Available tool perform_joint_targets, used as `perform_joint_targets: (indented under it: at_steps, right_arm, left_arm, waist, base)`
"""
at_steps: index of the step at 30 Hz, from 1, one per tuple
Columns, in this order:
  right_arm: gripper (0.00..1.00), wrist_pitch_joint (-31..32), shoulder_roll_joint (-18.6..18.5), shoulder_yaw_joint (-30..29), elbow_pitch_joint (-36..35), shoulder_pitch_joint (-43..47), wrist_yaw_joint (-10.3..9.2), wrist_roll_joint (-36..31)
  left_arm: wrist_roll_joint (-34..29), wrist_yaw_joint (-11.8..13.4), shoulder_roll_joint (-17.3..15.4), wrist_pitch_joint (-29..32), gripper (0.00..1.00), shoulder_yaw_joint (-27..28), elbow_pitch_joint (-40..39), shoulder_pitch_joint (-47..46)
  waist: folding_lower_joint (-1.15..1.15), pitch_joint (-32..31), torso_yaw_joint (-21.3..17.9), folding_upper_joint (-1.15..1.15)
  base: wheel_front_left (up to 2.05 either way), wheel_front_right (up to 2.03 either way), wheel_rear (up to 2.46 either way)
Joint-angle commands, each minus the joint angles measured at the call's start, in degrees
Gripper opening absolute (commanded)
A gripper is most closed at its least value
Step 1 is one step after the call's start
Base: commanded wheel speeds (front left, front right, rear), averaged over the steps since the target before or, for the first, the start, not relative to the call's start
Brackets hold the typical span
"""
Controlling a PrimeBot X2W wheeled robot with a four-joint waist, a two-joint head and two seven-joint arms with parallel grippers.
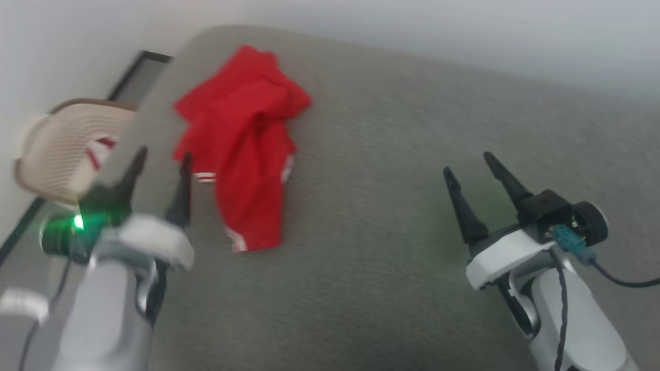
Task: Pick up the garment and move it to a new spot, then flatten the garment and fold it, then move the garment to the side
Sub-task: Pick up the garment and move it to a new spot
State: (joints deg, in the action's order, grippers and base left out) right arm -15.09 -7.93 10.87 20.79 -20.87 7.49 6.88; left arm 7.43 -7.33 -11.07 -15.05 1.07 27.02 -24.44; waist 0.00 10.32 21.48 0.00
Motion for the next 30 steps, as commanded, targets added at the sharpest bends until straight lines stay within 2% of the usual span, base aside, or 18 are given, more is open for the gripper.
perform_joint_targets:
  at_steps: [1,3,7,11,12,15,17,19,22,26,28,30]
  right_arm:
    - [1.00,-0.1,-0.1,-0.4,-0.2,-0.8,0.00,-0.5]
    - [1.00,-0.1,0.1,-0.7,-0.6,-1.4,0.00,-0.7]
    - [1.00,-0.1,0.7,-1.1,-1.3,-2.7,0.00,-0.8]
    - [1.00,-0.1,1.4,-1.9,-1.8,-3.6,0.00,-0.9]
    - [1.00,-0.1,1.4,-1.9,-1.8,-3.6,0.00,-0.9]
    - [1.00,-0.1,1.8,-2.7,-2.4,-4.2,0.00,-1.1]
    - [1.00,-0.1,1.9,-3.0,-2.9,-4.8,0.00,-1.2]
    - [1.00,-0.1,2.2,-3.2,-3.3,-5.4,0.00,-1.4]
    - [1.00,-0.1,2.2,-3.3,-3.9,-6.5,0.00,-1.4]
    - [1.00,-0.1,2.8,-3.2,-4.6,-7.6,0.00,-1.8]
    - [1.00,-0.1,3.0,-3.1,-4.7,-7.8,0.00,-1.8]
    - [1.00,-0.1,3.2,-3.3,-4.8,-7.7,0.00,-1.9]
  left_arm:
    - [2.5,-0.1,-0.8,1.4,1.00,-2.4,3.6,-3.6]
    - [6.0,-0.1,-4.4,4.3,1.00,-5.3,9.0,-9.7]
    - [14.8,-0.1,-9.3,13.5,1.00,-10.0,17.8,-18.2]
    - [23.5,-0.1,-12.9,25.5,1.00,-12.9,24.1,-24.3]
    - [23.5,-0.1,-12.9,25.5,1.00,-12.9,24.1,-24.3]
    - [29.4,-0.1,-14.6,34.5,1.00,-14.1,26.8,-26.9]
    - [30.9,-0.1,-16.8,38.1,1.00,-14.9,28.3,-28.4]
    - [31.8,-0.1,-17.6,41.4,1.00,-16.4,30.1,-28.7]
    - [34.2,-0.1,-17.3,46.5,1.00,-18.3,31.9,-28.4]
    - [37.5,-0.1,-16.1,49.4,1.00,-20.3,32.8,-27.4]
    - [38.5,-0.1,-15.6,49.6,0.71,-21.2,32.8,-27.1]
    - [39.7,-0.2,-15.2,49.0,0.18,-22.2,32.4,-26.6]
  waist:
    - [0.00,4.6,-5.2,0.00]
    - [0.00,6.4,-7.4,0.00]
    - [0.00,9.5,-11.7,0.00]
    - [0.00,12.1,-15.2,0.00]
    - [0.00,12.1,-15.2,0.00]
    - [0.00,13.8,-16.8,0.00]
    - [0.00,15.3,-17.9,0.00]
    - [0.00,16.8,-18.7,0.00]
    - [0.00,18.9,-19.7,0.00]
    - [0.00,20.5,-20.4,0.00]
    - [0.00,20.6,-20.5,0.00]
    - [0.00,20.3,-20.3,0.00]
  base:
    - [0.00,0.00,0.00]
    - [0.00,0.00,0.00]
    - [0.00,0.00,0.00]
    - [0.00,0.00,0.00]
    - [0.00,0.00,0.00]
    - [0.00,0.00,0.00]
    - [0.00,0.00,0.00]
    - [0.00,0.00,0.00]
    - [0.00,0.00,0.00]
    - [0.00,0.00,0.00]
    - [0.00,0.00,0.00]
    - [0.00,0.00,0.00]
